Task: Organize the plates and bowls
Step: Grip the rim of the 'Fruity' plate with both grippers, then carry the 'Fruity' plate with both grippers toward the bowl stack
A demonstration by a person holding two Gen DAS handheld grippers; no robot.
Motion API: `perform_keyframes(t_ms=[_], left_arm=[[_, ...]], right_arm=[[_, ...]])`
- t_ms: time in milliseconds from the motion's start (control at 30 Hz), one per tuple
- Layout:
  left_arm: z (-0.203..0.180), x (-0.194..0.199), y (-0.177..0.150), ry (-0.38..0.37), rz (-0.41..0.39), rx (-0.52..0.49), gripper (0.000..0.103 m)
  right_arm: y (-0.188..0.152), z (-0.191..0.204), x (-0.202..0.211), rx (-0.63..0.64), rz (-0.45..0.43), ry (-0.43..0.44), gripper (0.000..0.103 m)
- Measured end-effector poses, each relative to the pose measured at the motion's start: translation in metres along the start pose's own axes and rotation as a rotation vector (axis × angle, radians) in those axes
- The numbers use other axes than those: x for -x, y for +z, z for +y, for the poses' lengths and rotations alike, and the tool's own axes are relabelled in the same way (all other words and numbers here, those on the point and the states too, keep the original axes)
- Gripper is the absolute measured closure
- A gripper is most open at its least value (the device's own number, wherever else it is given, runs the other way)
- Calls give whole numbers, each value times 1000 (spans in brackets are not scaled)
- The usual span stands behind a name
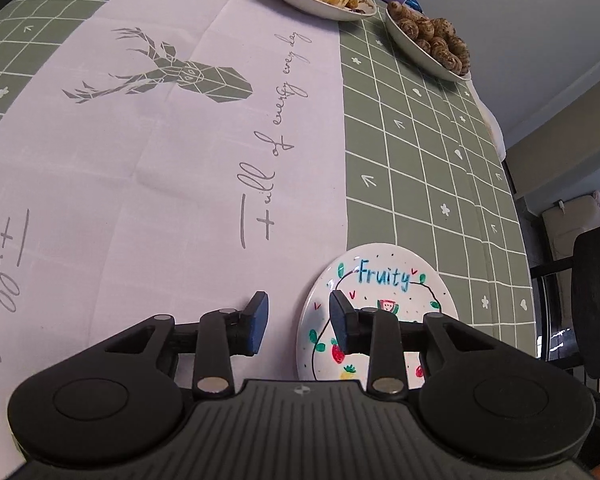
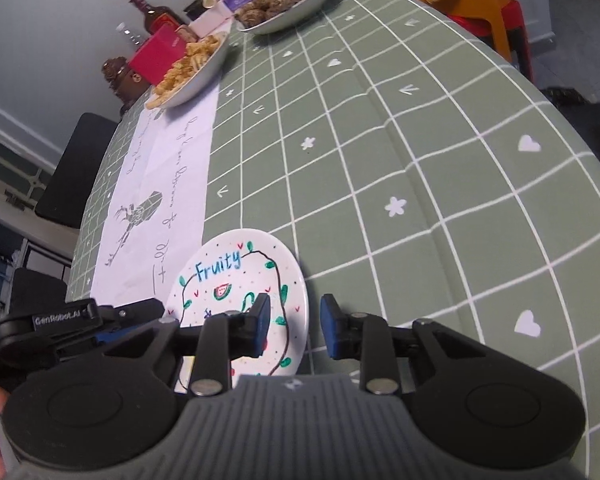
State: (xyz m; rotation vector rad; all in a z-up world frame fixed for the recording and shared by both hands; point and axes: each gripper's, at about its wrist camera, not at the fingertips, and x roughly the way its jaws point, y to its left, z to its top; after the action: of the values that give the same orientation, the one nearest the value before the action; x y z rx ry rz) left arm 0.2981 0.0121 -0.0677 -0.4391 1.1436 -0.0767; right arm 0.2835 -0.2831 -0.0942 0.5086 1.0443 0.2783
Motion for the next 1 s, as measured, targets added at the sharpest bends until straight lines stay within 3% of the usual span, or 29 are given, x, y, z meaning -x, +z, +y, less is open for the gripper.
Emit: perform_keyframes(t_ms=[167,467,600,1000], left_arm=[[0,-4,-1,-2,3,0,73],[-5,-6,-5,-23,37,-41,88],[-13,-6,-7,13,26,-77,88],[-17,6,-8,56,31,-76,89]], right_arm=[[-5,-2,-6,20,6,-21,85],[-9,-1,-8,4,21,4,86],[-10,0,-8,-3,12,-17,95],[-10,2,-2,-18,4,6,96]])
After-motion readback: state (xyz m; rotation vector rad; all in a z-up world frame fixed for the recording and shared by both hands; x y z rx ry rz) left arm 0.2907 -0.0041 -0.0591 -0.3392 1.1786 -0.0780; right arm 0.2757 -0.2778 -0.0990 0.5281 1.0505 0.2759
